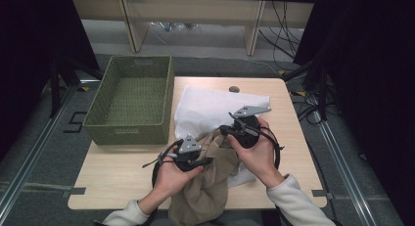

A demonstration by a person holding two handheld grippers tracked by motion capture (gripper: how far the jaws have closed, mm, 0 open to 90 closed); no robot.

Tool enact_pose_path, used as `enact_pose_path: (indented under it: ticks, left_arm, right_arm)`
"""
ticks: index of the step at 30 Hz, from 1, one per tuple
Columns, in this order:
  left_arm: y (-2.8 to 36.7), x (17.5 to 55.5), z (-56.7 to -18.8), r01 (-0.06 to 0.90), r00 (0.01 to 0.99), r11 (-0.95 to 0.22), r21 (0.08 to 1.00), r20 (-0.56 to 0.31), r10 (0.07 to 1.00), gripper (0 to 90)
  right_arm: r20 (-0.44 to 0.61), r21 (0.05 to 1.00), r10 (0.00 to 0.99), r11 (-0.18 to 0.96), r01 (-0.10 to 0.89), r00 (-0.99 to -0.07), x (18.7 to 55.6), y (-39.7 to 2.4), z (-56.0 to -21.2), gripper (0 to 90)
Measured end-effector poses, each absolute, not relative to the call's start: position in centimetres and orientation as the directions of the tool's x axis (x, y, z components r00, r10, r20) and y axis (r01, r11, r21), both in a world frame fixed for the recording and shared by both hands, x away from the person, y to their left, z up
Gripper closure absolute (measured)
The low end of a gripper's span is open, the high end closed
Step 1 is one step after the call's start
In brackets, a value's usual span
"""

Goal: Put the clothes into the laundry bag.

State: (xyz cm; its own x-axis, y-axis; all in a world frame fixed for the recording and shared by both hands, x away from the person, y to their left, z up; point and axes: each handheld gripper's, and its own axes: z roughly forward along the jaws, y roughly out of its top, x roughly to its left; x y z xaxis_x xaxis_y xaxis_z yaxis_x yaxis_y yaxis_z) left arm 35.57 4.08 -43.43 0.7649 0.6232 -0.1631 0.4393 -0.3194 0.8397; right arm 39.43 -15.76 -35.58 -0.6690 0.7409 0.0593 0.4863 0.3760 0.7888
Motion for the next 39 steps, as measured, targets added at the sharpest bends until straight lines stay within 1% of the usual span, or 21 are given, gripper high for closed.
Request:
enact_pose_path:
  ticks: [5, 7, 9, 10, 11, 14, 15, 16, 17, 20, 23, 27, 30, 31, 32, 33, 34, 35, 37, 38, 39]
  left_arm:
    - [2.9, 35.2, -42.1, 0.417, 0.771, -0.275, 0.866, -0.176, 0.612, 76.7]
    - [2.6, 35.2, -41.6, 0.417, 0.770, -0.261, 0.871, -0.186, 0.611, 76.7]
    - [2.4, 35.5, -41.3, 0.393, 0.773, -0.265, 0.881, -0.161, 0.614, 76.4]
    - [2.3, 35.7, -41.1, 0.395, 0.767, -0.259, 0.881, -0.161, 0.621, 76.4]
    - [2.3, 35.9, -41.1, 0.394, 0.764, -0.253, 0.884, -0.162, 0.625, 76.4]
    - [2.5, 36.3, -40.7, 0.385, 0.740, -0.234, 0.893, -0.147, 0.656, 76.7]
    - [2.9, 36.4, -40.4, 0.379, 0.732, -0.241, 0.893, -0.131, 0.668, 76.8]
    - [3.2, 36.5, -40.1, 0.383, 0.718, -0.226, 0.896, -0.134, 0.683, 77.0]
    - [3.5, 36.6, -39.9, 0.377, 0.709, -0.219, 0.900, -0.128, 0.694, 77.0]
    - [4.3, 36.5, -38.9, 0.356, 0.684, -0.192, 0.915, -0.115, 0.721, 77.1]
    - [4.5, 36.4, -38.4, 0.329, 0.669, -0.195, 0.924, -0.081, 0.739, 76.9]
    - [3.3, 36.9, -40.0, 0.317, 0.664, -0.271, 0.909, -0.009, 0.748, 76.3]
    - [1.8, 37.8, -42.1, 0.336, 0.668, -0.327, 0.883, 0.021, 0.744, 76.1]
    - [1.4, 38.1, -42.5, 0.340, 0.670, -0.334, 0.879, 0.022, 0.742, 75.9]
    - [0.9, 38.4, -43.1, 0.350, 0.670, -0.342, 0.872, 0.022, 0.742, 75.9]
    - [0.7, 38.8, -43.6, 0.348, 0.675, -0.372, 0.860, 0.046, 0.736, 75.7]
    - [0.3, 39.1, -44.2, 0.357, 0.672, -0.376, 0.855, 0.044, 0.739, 75.7]
    - [0.0, 39.4, -44.6, 0.367, 0.675, -0.377, 0.850, 0.036, 0.737, 75.5]
    - [-0.4, 39.6, -45.0, 0.354, 0.681, -0.395, 0.848, 0.056, 0.730, 75.1]
    - [-0.6, 39.6, -45.2, 0.358, 0.686, -0.391, 0.848, 0.046, 0.727, 74.6]
    - [-0.6, 39.5, -45.2, 0.364, 0.688, -0.397, 0.842, 0.044, 0.724, 74.1]
  right_arm:
    - [0.074, 0.795, 0.745, 0.358, 0.490, -0.663, 38.9, -15.6, -35.1, 89.7]
    - [0.055, 0.803, 0.736, 0.369, 0.468, -0.675, 38.9, -15.7, -35.0, 89.7]
    - [0.043, 0.817, 0.727, 0.370, 0.443, -0.686, 38.8, -15.7, -34.8, 89.7]
    - [0.040, 0.817, 0.735, 0.366, 0.445, -0.677, 38.6, -15.7, -34.6, 89.7]
    - [0.066, 0.815, 0.727, 0.356, 0.458, -0.684, 38.4, -15.6, -34.5, 89.7]
    - [0.053, 0.833, 0.722, 0.349, 0.429, -0.690, 38.2, -15.7, -34.1, 89.7]
    - [0.075, 0.825, 0.731, 0.337, 0.454, -0.679, 37.9, -15.7, -33.8, 89.7]
    - [0.049, 0.835, 0.723, 0.349, 0.425, -0.689, 38.0, -15.9, -33.7, 89.8]
    - [0.091, 0.832, 0.729, 0.319, 0.454, -0.678, 37.8, -15.8, -33.5, 89.7]
    - [0.058, 0.849, 0.722, 0.328, 0.415, -0.689, 37.7, -16.1, -33.0, 89.7]
    - [0.077, 0.854, 0.712, 0.314, 0.414, -0.698, 37.6, -16.0, -33.0, 89.7]
    - [0.076, 0.837, 0.728, 0.324, 0.440, -0.681, 37.9, -16.0, -33.3, 89.7]
    - [0.075, 0.827, 0.725, 0.339, 0.449, -0.685, 38.3, -16.0, -33.9, 89.7]
    - [0.091, 0.819, 0.734, 0.329, 0.470, -0.673, 38.4, -16.0, -34.1, 89.7]
    - [0.084, 0.820, 0.724, 0.340, 0.460, -0.684, 38.6, -16.0, -34.2, 89.8]
    - [0.080, 0.818, 0.726, 0.345, 0.461, -0.684, 38.7, -16.1, -34.3, 89.7]
    - [0.096, 0.810, 0.726, 0.341, 0.477, -0.681, 38.7, -16.0, -34.3, 89.7]
    - [0.081, 0.814, 0.732, 0.343, 0.469, -0.676, 38.9, -16.2, -34.4, 89.7]
    - [0.099, 0.811, 0.734, 0.332, 0.482, -0.672, 39.0, -16.3, -34.5, 89.7]
    - [0.090, 0.809, 0.739, 0.337, 0.482, -0.667, 39.1, -16.5, -34.5, 89.7]
    - [0.111, 0.800, 0.748, 0.323, 0.506, -0.654, 39.1, -16.5, -34.5, 89.7]
